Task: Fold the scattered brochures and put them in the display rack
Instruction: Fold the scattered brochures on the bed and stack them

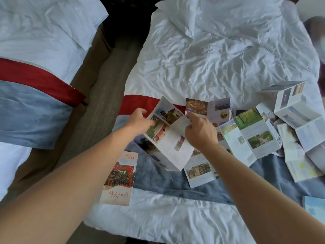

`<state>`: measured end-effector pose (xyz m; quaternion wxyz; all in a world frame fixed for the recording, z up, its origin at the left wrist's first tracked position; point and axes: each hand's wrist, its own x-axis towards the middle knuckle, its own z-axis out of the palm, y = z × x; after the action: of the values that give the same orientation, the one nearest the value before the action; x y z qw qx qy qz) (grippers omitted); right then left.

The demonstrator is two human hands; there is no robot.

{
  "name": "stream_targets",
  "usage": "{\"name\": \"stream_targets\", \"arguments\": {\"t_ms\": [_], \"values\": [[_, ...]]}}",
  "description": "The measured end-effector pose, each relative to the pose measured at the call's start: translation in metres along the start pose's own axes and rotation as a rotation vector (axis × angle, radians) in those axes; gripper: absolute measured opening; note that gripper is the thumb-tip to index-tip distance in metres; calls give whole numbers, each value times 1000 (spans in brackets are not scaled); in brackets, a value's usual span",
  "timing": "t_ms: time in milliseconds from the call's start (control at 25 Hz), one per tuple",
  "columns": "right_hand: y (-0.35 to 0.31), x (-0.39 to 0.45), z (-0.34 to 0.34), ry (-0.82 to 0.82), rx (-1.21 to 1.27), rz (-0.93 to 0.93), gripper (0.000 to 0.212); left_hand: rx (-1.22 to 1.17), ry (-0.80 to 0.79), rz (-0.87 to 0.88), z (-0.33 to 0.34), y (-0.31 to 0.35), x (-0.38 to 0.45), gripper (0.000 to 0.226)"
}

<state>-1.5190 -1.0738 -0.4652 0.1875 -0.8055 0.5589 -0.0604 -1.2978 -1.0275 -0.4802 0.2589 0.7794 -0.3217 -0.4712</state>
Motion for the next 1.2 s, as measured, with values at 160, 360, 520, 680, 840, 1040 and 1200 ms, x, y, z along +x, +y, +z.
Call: {"name": "stream_targets", "arguments": {"t_ms": [160,360,520,680,840,1040,1200], "values": [[-11,-8,15,-113,51,-3,49,298,-51,188,-6,11,-9,78],[-16,-12,23,-213,106,-29,48,423,-52,407,-10,9,-11,82],[-23,-16,25,-241,261,-60,39,453,105,576,-3,8,-11,51],[-28,-18,30,-277,411,3,23,546,235,671,1,10,-9,18],[-26,-15,32,-237,297,-28,19,591,251,713,4,9,-4,28],[-11,-2,21,-138,367,105,21,551,118,246,-8,-9,10,78],[3,8,13,-77,427,199,25,596,-65,-36,-18,-25,14,30]]}}
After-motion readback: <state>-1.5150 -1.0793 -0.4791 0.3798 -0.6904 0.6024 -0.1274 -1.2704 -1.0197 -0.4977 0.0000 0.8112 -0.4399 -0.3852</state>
